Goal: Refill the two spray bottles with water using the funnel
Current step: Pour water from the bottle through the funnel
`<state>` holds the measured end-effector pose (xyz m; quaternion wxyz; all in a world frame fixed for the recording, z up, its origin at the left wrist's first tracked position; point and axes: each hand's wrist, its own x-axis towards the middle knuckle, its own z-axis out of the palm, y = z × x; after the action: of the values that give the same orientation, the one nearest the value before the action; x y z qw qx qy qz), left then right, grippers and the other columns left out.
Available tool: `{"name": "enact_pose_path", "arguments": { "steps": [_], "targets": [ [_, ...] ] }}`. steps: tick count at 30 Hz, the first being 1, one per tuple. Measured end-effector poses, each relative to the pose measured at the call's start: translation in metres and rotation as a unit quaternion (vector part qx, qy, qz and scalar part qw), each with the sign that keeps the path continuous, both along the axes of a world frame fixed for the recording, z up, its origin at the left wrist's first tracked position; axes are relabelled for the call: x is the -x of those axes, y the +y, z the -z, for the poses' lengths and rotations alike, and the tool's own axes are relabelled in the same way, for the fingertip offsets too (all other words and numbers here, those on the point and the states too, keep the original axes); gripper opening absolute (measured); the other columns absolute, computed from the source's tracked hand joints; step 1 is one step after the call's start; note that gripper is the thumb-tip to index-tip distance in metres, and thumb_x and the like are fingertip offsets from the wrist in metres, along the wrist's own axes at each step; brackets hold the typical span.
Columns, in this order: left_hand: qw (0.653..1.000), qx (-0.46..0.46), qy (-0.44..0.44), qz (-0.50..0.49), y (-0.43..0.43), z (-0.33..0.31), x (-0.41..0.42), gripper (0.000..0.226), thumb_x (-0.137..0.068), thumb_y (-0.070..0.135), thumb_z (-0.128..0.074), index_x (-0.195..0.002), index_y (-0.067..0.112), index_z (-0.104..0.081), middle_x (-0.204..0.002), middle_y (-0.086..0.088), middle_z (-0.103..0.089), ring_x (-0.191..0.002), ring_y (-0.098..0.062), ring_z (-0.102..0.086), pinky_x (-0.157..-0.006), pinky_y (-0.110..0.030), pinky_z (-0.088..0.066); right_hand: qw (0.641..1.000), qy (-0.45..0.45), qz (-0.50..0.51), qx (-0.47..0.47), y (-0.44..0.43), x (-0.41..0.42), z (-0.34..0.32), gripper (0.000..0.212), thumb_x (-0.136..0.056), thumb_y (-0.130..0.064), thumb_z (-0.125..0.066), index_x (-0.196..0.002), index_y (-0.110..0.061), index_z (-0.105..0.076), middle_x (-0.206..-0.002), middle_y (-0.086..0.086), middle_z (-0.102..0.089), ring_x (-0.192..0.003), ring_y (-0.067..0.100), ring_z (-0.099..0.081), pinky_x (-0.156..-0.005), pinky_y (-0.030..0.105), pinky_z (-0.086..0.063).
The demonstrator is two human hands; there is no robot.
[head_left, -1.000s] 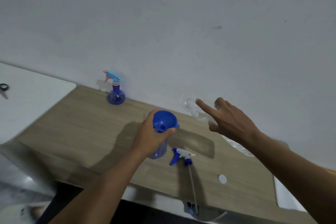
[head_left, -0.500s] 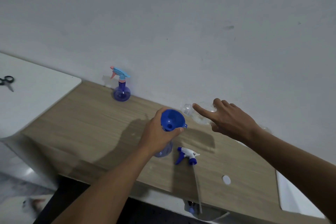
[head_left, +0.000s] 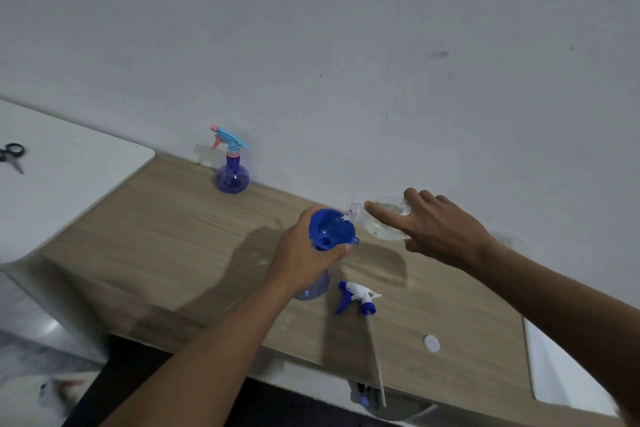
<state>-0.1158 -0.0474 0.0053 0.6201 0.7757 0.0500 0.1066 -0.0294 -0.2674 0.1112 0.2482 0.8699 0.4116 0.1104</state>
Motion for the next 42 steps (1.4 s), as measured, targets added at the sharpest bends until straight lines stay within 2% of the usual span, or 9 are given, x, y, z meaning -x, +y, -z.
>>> {"name": "enact_pose_path", "arguments": {
  "steps": [4,8,12,16,23,28,34,38,42],
  "targets": [
    [1.0,0.002,-0.002,0.005,0.001,0.0,0.001,0.059,-0.072,0.037,-0.086,-0.121,0.04,-0.053,-0.107,0.026,-0.066,-0.098,0.013,-0.06,-0.073,-0.004,-0.046,1.0,0.011,0.004,0.015,0.001,0.0,-0.001,0.107,-0.075,-0.018,-0.078,-0.152,-0.04,-0.008,-0.096,0.013,-0.048,-0.069,0.024,-0.046,-0.056,0.036,-0.05],
    [1.0,0.003,-0.001,0.004,0.001,-0.001,0.001,0.06,-0.072,0.037,-0.086,-0.121,0.04,-0.053,-0.108,0.024,-0.067,-0.098,0.011,-0.062,-0.076,-0.009,-0.047,1.0,0.003,-0.004,0.012,0.001,0.0,-0.002,0.108,-0.071,-0.018,-0.081,-0.152,-0.038,-0.013,-0.094,0.014,-0.049,-0.067,0.024,-0.045,-0.055,0.035,-0.049],
    [1.0,-0.004,0.006,0.003,0.001,-0.002,0.001,0.06,-0.072,0.039,-0.086,-0.121,0.041,-0.052,-0.107,0.025,-0.066,-0.097,0.013,-0.06,-0.076,-0.009,-0.045,1.0,0.008,0.002,0.028,-0.001,0.001,-0.004,0.102,-0.083,-0.023,-0.072,-0.152,-0.043,0.002,-0.105,0.013,-0.048,-0.078,0.025,-0.049,-0.065,0.034,-0.05],
    [1.0,-0.008,0.011,0.001,0.001,-0.003,0.001,0.06,-0.071,0.041,-0.085,-0.12,0.044,-0.051,-0.107,0.026,-0.066,-0.097,0.015,-0.059,-0.077,-0.012,-0.045,1.0,0.01,-0.003,0.029,-0.003,0.001,-0.006,0.101,-0.088,-0.024,-0.067,-0.15,-0.043,0.01,-0.111,0.014,-0.047,-0.084,0.026,-0.051,-0.071,0.035,-0.052],
    [1.0,-0.016,0.016,-0.002,0.001,-0.003,0.002,0.057,-0.07,0.042,-0.085,-0.113,0.052,-0.048,-0.103,0.03,-0.064,-0.095,0.018,-0.057,-0.077,-0.013,-0.046,0.999,0.004,-0.009,0.037,-0.008,0.003,-0.011,0.102,-0.087,-0.025,-0.071,-0.151,-0.042,0.007,-0.113,0.016,-0.05,-0.084,0.025,-0.052,-0.07,0.034,-0.05],
    [1.0,-0.022,0.017,0.0,0.001,-0.004,0.002,0.059,-0.071,0.042,-0.085,-0.116,0.049,-0.047,-0.104,0.03,-0.065,-0.094,0.02,-0.057,-0.078,-0.012,-0.045,0.999,0.006,0.005,0.033,-0.01,0.005,-0.011,0.102,-0.087,-0.026,-0.071,-0.152,-0.043,0.006,-0.113,0.014,-0.048,-0.084,0.025,-0.051,-0.071,0.034,-0.052],
    [1.0,-0.021,0.022,0.0,0.001,-0.004,0.003,0.058,-0.072,0.039,-0.084,-0.117,0.048,-0.05,-0.102,0.031,-0.066,-0.094,0.018,-0.058,-0.078,-0.014,-0.046,1.0,-0.005,0.0,0.025,-0.01,0.006,-0.007,0.105,-0.076,-0.021,-0.079,-0.153,-0.041,-0.009,-0.102,0.015,-0.051,-0.071,0.023,-0.039,-0.06,0.035,-0.049],
    [1.0,-0.021,0.015,0.003,0.001,-0.005,0.003,0.054,-0.072,0.037,-0.085,-0.112,0.05,-0.051,-0.101,0.033,-0.065,-0.095,0.016,-0.06,-0.08,-0.016,-0.048,1.0,0.005,0.01,0.014,-0.01,0.009,-0.005,0.102,-0.081,-0.022,-0.073,-0.151,-0.043,-0.002,-0.106,0.014,-0.05,-0.077,0.025,-0.047,-0.064,0.034,-0.048],
    [1.0,-0.018,0.016,-0.003,0.001,-0.003,0.004,0.057,-0.07,0.041,-0.085,-0.115,0.049,-0.053,-0.105,0.029,-0.067,-0.096,0.011,-0.062,-0.084,-0.02,-0.052,1.0,0.014,0.012,-0.012,-0.009,0.013,0.004,0.103,-0.078,-0.02,-0.075,-0.15,-0.044,-0.005,-0.103,0.014,-0.05,-0.076,0.027,-0.049,-0.063,0.036,-0.049]
  ]
}}
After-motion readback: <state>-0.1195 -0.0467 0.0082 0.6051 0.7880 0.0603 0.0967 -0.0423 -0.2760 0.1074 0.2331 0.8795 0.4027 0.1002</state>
